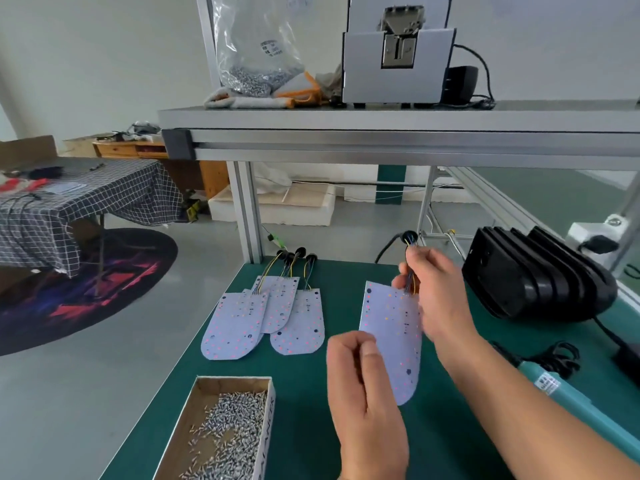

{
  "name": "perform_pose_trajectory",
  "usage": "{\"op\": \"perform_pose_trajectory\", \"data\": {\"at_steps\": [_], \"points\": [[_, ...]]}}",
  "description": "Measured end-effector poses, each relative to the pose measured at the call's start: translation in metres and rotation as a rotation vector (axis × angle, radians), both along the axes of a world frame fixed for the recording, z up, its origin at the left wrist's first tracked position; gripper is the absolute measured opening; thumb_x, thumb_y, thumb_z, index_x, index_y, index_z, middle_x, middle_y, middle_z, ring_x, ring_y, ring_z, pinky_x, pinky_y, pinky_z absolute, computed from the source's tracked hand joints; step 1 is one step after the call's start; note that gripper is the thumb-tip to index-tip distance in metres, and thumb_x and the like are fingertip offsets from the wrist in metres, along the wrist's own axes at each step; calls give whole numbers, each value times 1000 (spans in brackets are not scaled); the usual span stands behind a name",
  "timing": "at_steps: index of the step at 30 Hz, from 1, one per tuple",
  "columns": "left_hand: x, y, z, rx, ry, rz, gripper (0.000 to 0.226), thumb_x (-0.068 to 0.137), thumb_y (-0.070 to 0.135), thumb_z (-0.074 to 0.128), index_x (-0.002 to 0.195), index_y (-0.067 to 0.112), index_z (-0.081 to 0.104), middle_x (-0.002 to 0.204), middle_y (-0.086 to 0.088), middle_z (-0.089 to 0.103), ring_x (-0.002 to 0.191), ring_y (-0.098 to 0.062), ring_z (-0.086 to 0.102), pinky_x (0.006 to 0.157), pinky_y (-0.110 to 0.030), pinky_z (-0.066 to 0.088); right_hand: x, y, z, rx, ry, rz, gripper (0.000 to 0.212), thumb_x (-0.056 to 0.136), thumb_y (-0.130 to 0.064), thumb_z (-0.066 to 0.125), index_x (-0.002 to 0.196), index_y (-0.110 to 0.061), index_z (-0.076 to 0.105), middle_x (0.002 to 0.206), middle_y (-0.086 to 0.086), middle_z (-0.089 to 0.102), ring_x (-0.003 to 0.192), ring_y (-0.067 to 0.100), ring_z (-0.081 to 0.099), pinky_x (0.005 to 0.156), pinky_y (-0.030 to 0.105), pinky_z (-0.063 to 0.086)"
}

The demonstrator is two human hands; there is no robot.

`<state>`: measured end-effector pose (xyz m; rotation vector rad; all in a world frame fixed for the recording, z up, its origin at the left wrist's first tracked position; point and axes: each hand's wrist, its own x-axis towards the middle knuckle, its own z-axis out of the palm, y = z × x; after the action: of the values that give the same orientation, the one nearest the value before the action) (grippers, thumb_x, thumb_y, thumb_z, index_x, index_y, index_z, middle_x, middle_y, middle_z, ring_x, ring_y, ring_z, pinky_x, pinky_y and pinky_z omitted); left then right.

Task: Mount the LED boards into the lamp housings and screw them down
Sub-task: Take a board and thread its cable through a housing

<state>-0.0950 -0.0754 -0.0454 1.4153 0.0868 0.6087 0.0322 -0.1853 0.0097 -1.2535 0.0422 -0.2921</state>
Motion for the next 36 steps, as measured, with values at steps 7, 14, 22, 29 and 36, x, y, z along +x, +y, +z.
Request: {"op": "perform_pose_trajectory", "data": {"at_steps": [7,14,22,29,36], "points": [[4,14,15,-406,303,-183,19,102,34,56,98,29,74,102,-1,79,83,-14,70,77,-33,51,-85,-50,29,122,66,124,15,104,-3,54,94,-9,63,71,7,59,55,20,56,48,26,47],[-2,5,19,-493,540,-740,54,110,48,49,135,2,59,120,-20,78,91,-30,77,71,-38,61,-149,-75,34,192,132,130,15,105,-7,50,95,-14,57,73,2,57,55,15,53,45,23,42],[-8,-4,23,-518,576,-1034,75,92,58,54,150,11,47,138,-6,73,118,-25,74,88,-40,63,-166,-68,-9,41,279,182,3,105,-6,60,103,-3,61,86,16,71,75,32,75,61,36,62],[-1,-3,9,-486,419,-1078,53,108,39,57,145,2,56,141,-19,67,104,-29,69,84,-40,59,-151,-71,-24,-1073,52,119,9,96,-29,72,93,-29,64,82,-8,74,74,13,69,73,36,56],[0,-7,4,-303,385,-784,17,108,10,59,123,6,67,99,-10,75,93,-27,76,80,-36,62,-153,-82,-16,-708,48,56,17,88,-43,65,87,-27,71,79,-10,71,74,6,67,70,32,60]]}}
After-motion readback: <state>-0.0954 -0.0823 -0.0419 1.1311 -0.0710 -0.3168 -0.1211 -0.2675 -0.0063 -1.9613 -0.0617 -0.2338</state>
